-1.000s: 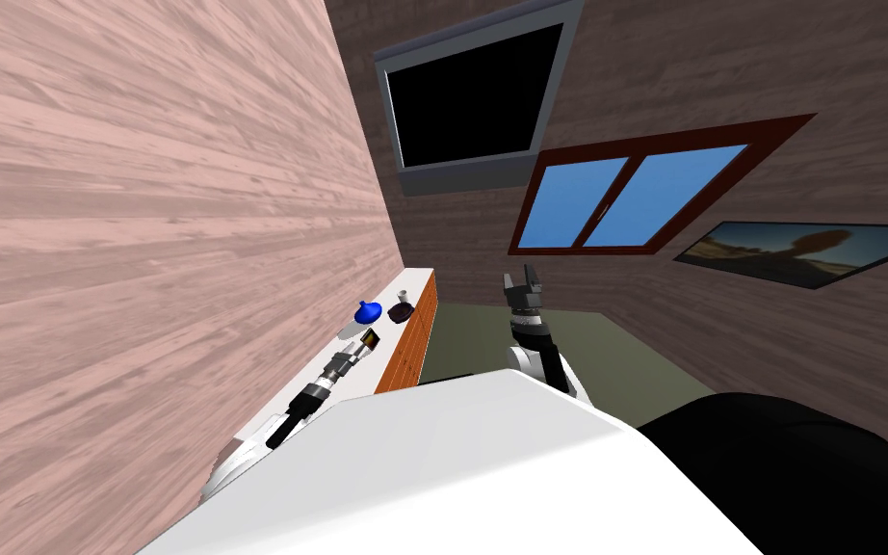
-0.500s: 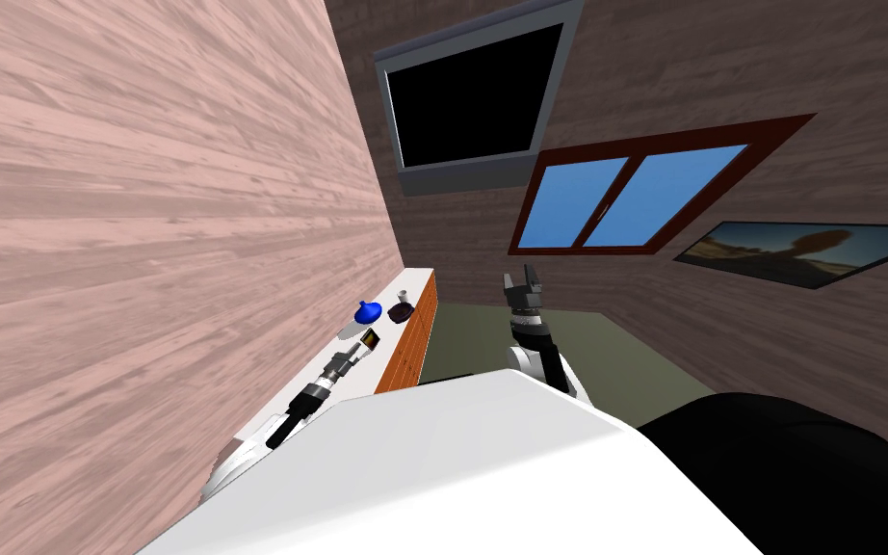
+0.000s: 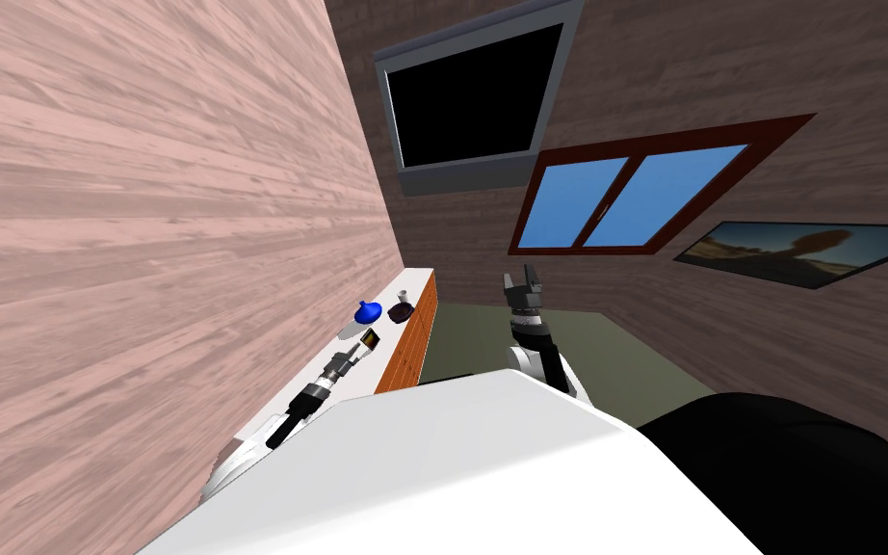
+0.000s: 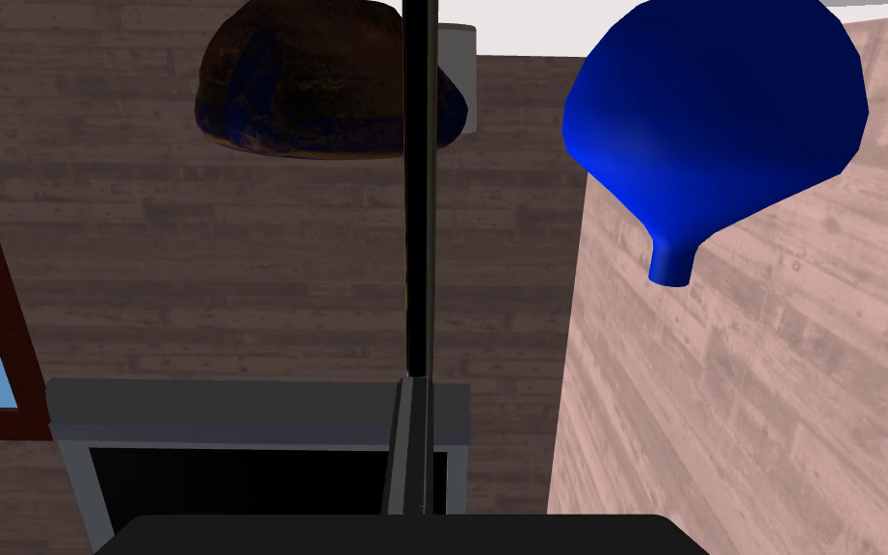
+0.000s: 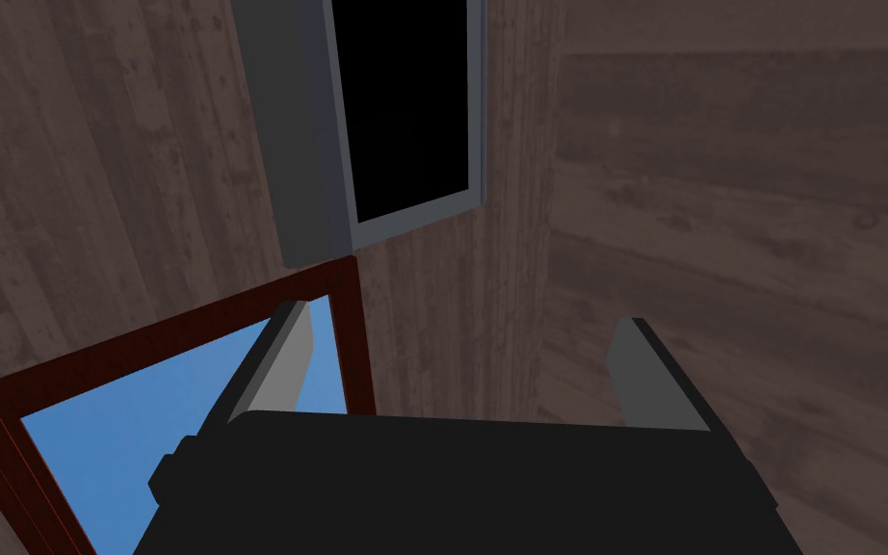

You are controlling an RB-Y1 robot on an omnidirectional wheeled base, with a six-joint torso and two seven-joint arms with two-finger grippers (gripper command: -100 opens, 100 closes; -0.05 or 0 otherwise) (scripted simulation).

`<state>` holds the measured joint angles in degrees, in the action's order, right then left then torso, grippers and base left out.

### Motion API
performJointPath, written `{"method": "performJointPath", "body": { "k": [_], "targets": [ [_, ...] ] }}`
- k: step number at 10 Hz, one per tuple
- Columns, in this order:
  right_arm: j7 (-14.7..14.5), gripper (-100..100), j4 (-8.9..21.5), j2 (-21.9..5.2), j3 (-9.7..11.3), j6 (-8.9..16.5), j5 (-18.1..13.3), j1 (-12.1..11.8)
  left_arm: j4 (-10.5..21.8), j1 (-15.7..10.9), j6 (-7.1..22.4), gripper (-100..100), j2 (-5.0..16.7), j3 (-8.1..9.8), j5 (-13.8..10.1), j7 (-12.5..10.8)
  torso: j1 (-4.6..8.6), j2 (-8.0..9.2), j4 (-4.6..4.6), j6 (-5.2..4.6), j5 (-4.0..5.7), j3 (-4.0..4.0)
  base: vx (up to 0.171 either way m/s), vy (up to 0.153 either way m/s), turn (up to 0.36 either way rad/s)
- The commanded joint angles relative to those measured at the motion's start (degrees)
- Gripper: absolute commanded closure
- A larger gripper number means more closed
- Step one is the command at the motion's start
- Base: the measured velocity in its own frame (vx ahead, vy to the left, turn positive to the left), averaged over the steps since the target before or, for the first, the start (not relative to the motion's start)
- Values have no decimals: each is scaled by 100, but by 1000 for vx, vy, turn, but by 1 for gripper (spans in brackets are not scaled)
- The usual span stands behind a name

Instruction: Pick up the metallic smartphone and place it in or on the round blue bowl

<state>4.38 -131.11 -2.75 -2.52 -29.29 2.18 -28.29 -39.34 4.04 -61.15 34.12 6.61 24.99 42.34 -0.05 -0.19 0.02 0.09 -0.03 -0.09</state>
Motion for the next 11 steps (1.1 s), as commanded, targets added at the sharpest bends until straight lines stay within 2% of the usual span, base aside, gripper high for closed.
{"method": "performJointPath", "body": {
  "k": [1, 3, 5, 6, 7, 8, 11],
  "targets": [
    [0, 0, 0, 0, 0, 0, 0, 0, 0, 0, 0, 100, 0, 0, 0, 0, 0, 0, 0, 0, 0, 0, 0, 0, 0],
    [0, 0, 0, 0, 0, 0, 0, 0, 0, 0, 0, 100, 0, 0, 0, 0, 0, 0, 0, 0, 0, 0, 0, 0, 0],
    [0, 0, 0, 0, 0, 0, 0, 0, 0, 0, 0, -100, 0, 0, 0, 0, 0, 0, 0, 0, 0, 0, 0, 0, 0],
    [0, 0, 0, 0, 0, 0, 0, 0, 0, 0, 0, 0, 0, 0, 0, 0, 0, 0, 0, 0, 0, 0, 0, 0, 0],
    [0, 0, 0, 0, 0, 0, 0, 0, 0, 0, 0, -100, 0, 0, 0, 0, 0, 0, 0, 0, 0, 0, 0, 0, 0],
    [0, 0, 0, 0, 0, 0, 0, 0, 0, 0, 0, 100, 0, 0, 0, 0, 0, 0, 0, 0, 0, 0, 0, 0, 0],
    [0, 0, 0, 0, 0, 0, 0, 0, 0, 0, 0, 100, 0, 0, 0, 0, 0, 0, 0, 0, 0, 0, 0, 0, 0]
  ]
}}
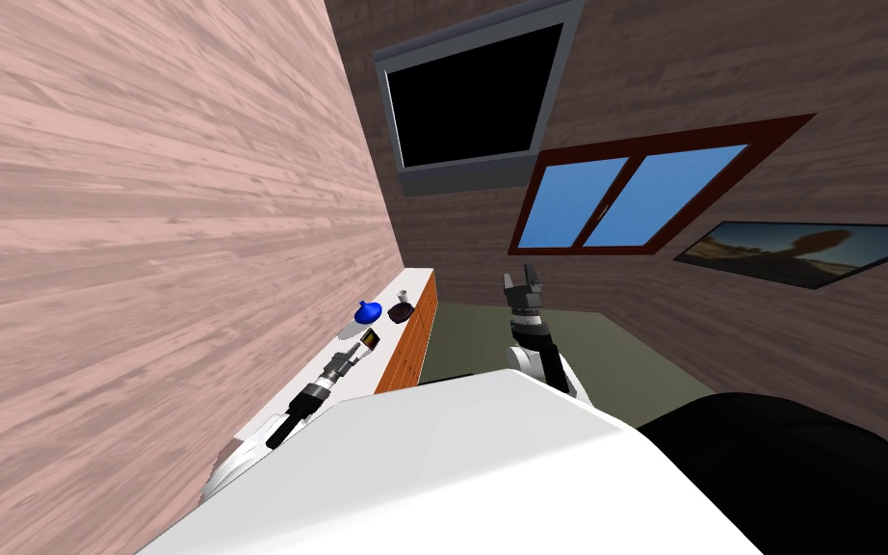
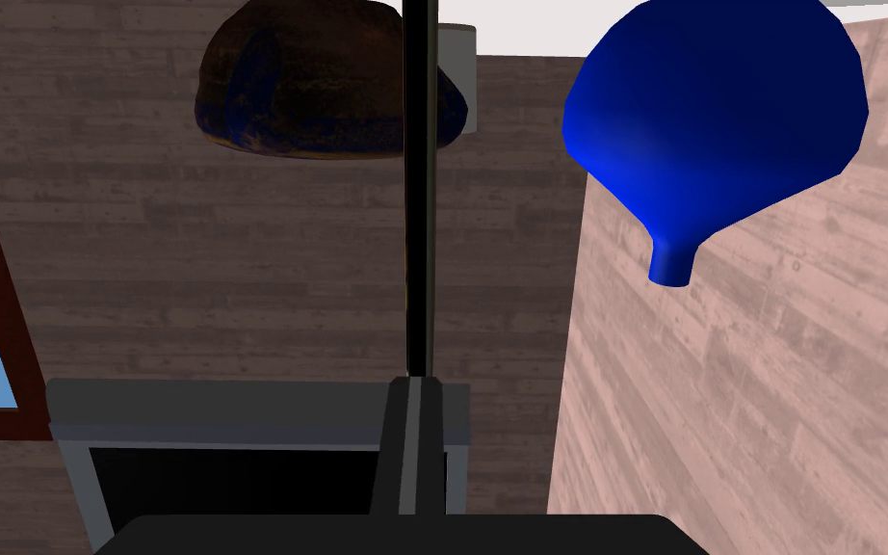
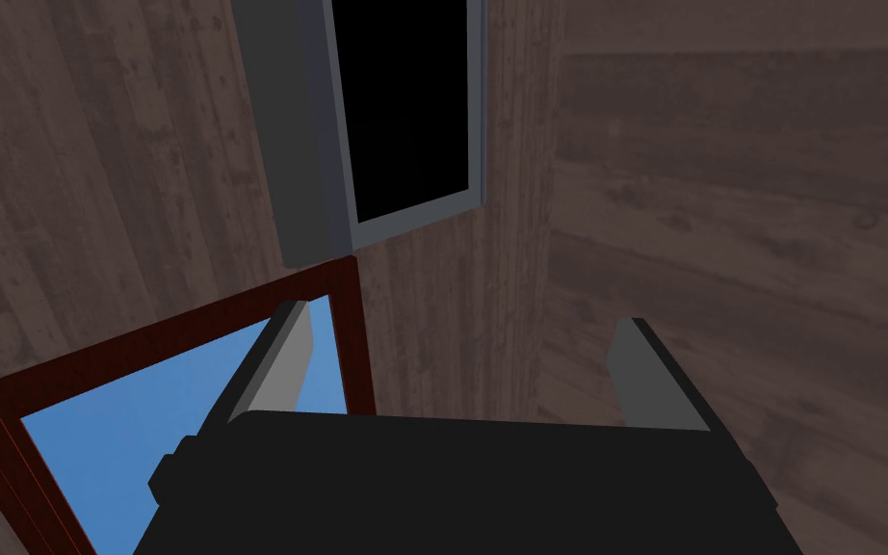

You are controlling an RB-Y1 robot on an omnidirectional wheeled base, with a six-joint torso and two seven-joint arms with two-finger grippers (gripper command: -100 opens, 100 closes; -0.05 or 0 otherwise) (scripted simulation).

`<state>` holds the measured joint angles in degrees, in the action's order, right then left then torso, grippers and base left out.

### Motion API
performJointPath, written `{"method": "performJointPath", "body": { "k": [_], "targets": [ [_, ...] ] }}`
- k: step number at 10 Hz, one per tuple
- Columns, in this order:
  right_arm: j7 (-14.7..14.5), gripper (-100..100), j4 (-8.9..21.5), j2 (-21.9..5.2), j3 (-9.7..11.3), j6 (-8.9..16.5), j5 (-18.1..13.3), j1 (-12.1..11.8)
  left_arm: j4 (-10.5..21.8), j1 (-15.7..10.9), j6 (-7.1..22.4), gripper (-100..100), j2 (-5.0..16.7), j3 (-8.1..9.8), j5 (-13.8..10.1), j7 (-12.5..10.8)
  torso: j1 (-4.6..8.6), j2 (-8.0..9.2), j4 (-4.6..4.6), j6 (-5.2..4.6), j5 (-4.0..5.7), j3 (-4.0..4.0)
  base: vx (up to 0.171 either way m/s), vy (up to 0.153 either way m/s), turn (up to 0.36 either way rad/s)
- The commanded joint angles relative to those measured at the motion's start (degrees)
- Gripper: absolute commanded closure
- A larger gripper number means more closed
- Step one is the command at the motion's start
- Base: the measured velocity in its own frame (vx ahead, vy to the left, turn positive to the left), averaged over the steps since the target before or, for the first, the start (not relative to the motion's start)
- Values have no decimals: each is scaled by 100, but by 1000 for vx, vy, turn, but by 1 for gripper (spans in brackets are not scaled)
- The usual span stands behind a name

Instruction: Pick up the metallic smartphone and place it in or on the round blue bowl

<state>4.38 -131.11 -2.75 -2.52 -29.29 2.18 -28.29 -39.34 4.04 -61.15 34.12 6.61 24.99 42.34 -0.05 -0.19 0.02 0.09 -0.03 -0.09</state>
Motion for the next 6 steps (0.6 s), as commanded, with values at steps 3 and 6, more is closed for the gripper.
{"method": "performJointPath", "body": {
  "k": [3, 6],
  "targets": [
    [0, 0, 0, 0, 0, 0, 0, 0, 0, 0, 0, -100, 0, 0, 0, 0, 0, 0, 0, 0, 0, 0, 0, 0, 0],
    [0, 0, 0, 0, 1, 0, 0, 1, 64, -108, 61, -100, -4, 10, -8, 0, 4, 0, -1, -6, 1, 0, -4, -5, -69]
  ]
}}
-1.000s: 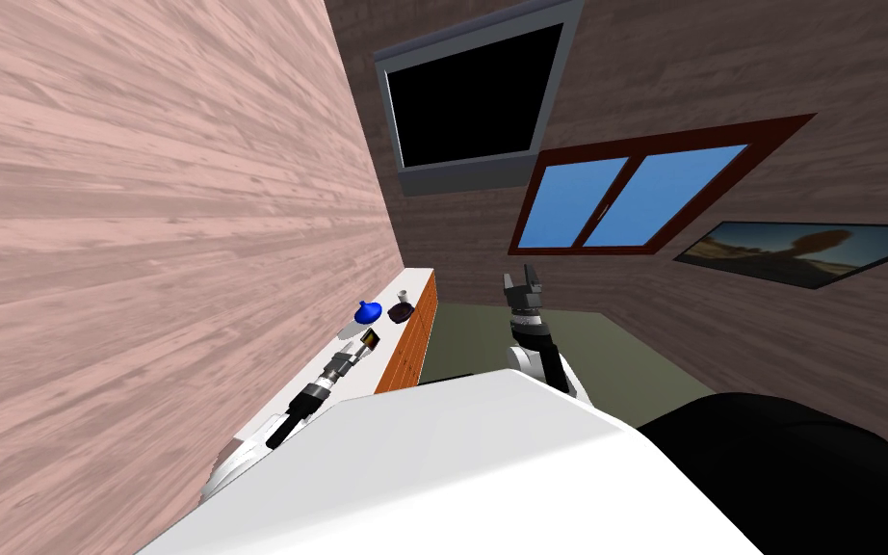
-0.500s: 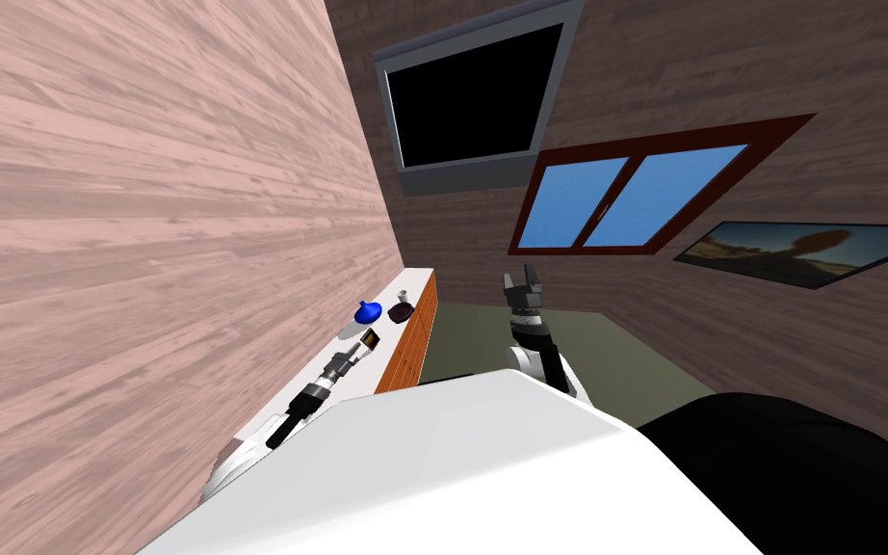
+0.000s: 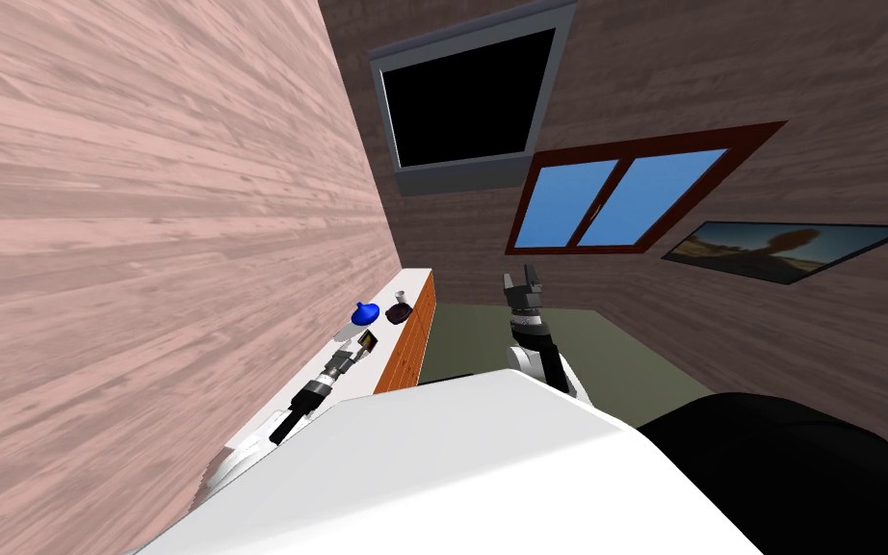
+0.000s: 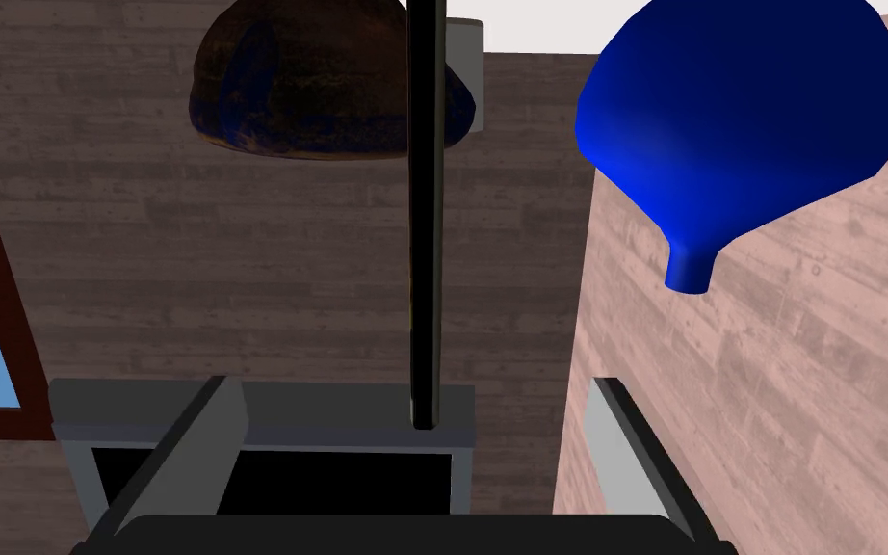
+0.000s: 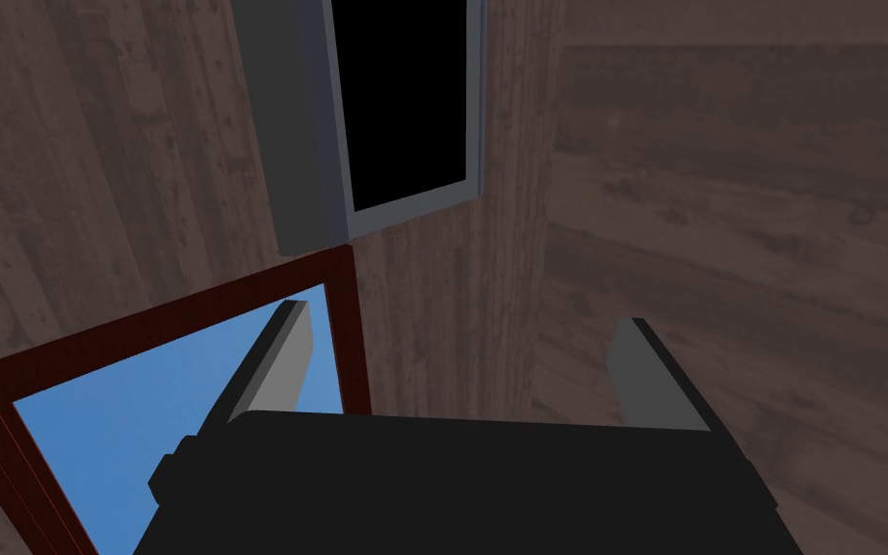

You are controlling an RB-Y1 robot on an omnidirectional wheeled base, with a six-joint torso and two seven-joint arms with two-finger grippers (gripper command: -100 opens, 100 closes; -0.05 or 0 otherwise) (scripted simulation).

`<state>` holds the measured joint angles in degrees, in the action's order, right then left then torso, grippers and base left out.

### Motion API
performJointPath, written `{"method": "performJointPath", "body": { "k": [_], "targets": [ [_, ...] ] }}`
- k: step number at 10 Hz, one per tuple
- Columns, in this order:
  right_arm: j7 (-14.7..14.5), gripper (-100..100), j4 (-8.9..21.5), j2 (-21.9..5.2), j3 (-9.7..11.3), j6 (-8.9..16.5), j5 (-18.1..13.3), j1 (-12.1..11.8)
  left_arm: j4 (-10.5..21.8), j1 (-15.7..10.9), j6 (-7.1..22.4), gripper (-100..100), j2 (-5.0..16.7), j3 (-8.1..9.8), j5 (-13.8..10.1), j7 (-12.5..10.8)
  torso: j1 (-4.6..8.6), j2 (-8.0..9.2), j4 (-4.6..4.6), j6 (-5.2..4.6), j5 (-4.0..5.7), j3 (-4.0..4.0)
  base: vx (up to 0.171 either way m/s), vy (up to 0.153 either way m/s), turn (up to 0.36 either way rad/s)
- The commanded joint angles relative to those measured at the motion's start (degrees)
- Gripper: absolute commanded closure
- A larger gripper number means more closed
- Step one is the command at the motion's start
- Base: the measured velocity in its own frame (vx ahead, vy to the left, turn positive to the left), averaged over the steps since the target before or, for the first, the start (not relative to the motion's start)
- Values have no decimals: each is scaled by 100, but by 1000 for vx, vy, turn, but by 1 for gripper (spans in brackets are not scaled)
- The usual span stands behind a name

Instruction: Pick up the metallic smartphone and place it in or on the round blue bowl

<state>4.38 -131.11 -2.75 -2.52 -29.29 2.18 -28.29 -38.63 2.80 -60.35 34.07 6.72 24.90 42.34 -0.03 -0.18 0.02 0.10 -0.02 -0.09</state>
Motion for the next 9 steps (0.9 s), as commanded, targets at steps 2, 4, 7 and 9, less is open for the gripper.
{"method": "performJointPath", "body": {
  "k": [2, 4, 7, 9],
  "targets": [
    [0, 0, 0, 0, 0, 0, 0, 0, -1, 2, -2, 100, 0, 0, 0, 0, -1, 0, 0, -1, 0, 0, 0, 0, 0],
    [0, 0, 0, 0, 0, 0, 0, 0, -1, 0, -1, 100, 2, 3, -2, 0, -1, -1, 1, -2, -2, -1, 0, 0, 0],
    [0, 0, 0, 0, 0, 0, 0, 0, -1, 1, 0, 100, 2, 3, -2, 0, -1, -1, 1, -2, -2, -1, 0, 0, 0],
    [0, 0, 0, 0, 0, 0, 0, 0, -37, -107, 117, 100, 182, -11, -11, -198, -1, -1, 1, -2, -2, -1, 5, -38, -43]
  ]
}}
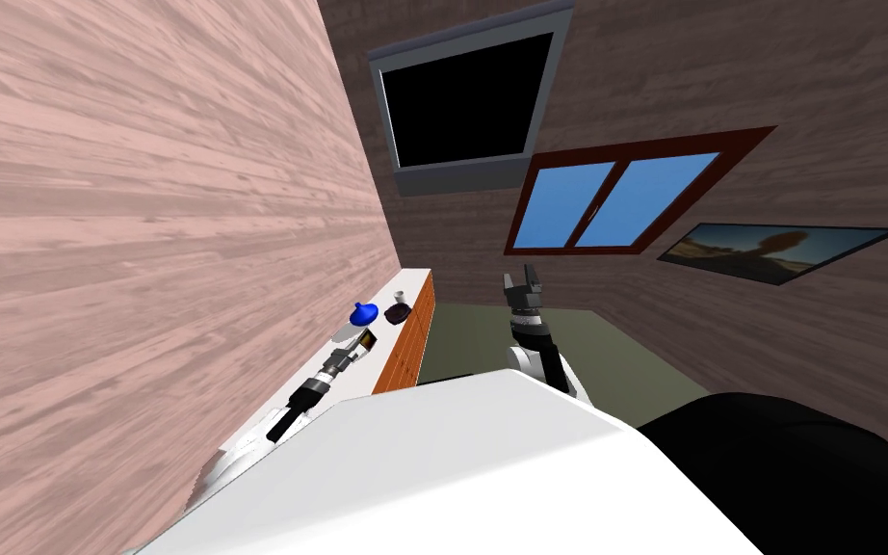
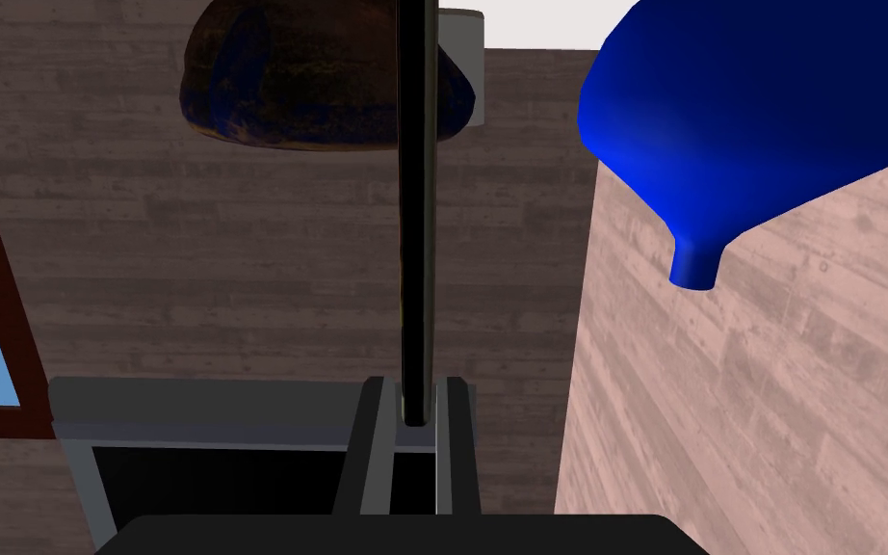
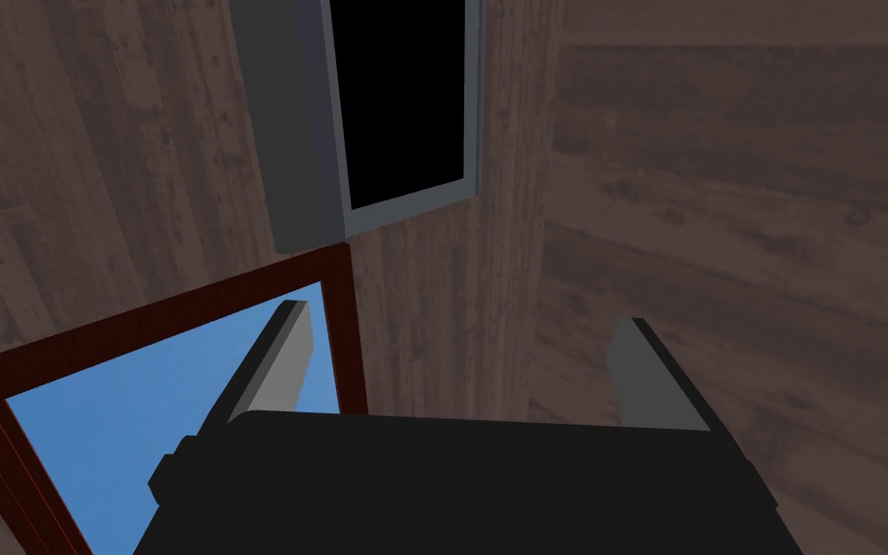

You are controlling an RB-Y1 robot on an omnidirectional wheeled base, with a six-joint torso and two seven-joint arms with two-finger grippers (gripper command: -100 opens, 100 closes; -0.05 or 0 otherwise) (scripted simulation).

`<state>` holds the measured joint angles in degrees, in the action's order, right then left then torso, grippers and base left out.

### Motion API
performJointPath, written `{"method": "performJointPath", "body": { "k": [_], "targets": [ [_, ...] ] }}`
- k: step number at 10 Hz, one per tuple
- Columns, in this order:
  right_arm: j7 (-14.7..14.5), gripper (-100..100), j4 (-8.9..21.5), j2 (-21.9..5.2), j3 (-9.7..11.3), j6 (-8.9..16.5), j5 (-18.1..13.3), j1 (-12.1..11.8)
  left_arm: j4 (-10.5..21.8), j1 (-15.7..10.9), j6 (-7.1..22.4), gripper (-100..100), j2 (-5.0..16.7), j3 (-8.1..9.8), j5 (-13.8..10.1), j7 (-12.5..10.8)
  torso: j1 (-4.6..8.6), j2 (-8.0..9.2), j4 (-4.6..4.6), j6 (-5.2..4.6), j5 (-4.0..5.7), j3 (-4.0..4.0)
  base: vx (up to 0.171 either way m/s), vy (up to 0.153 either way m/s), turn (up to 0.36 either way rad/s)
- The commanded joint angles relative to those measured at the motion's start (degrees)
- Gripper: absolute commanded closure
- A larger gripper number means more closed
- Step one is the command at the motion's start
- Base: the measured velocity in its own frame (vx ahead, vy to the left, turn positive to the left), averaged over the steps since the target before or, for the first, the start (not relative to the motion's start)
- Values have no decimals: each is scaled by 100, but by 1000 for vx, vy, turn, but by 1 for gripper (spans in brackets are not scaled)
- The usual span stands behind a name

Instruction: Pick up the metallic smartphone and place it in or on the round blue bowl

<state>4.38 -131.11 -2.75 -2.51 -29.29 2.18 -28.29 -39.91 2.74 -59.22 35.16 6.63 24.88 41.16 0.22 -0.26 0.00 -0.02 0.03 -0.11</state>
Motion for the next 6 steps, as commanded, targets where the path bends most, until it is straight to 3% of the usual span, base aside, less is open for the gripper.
{"method": "performJointPath", "body": {
  "k": [1, 2, 5, 6],
  "targets": [
    [0, 0, 0, 0, 0, 0, 0, 0, 76, -150, 57, 100, 155, -8, -13, -169, 0, 0, 0, 0, 0, 0, 41, -125, -85],
    [0, 0, 0, 0, 0, 0, 0, 0, 76, -150, 57, 100, 155, -8, -13, -169, 23, -9, 2, -1, 4, -5, 32, -88, -19],
    [0, 0, 0, 0, 0, 0, 0, 0, 11, -367, 302, 100, 508, -37, -36, -573, 25, -8, 2, -1, 6, -5, 35, -116, -77],
    [0, 0, 0, 0, 0, 0, 0, -1, 11, -367, 302, 100, 508, -37, -36, -573, 29, -12, 1, -3, 7, -6, 34, -82, -28]
  ]
}}
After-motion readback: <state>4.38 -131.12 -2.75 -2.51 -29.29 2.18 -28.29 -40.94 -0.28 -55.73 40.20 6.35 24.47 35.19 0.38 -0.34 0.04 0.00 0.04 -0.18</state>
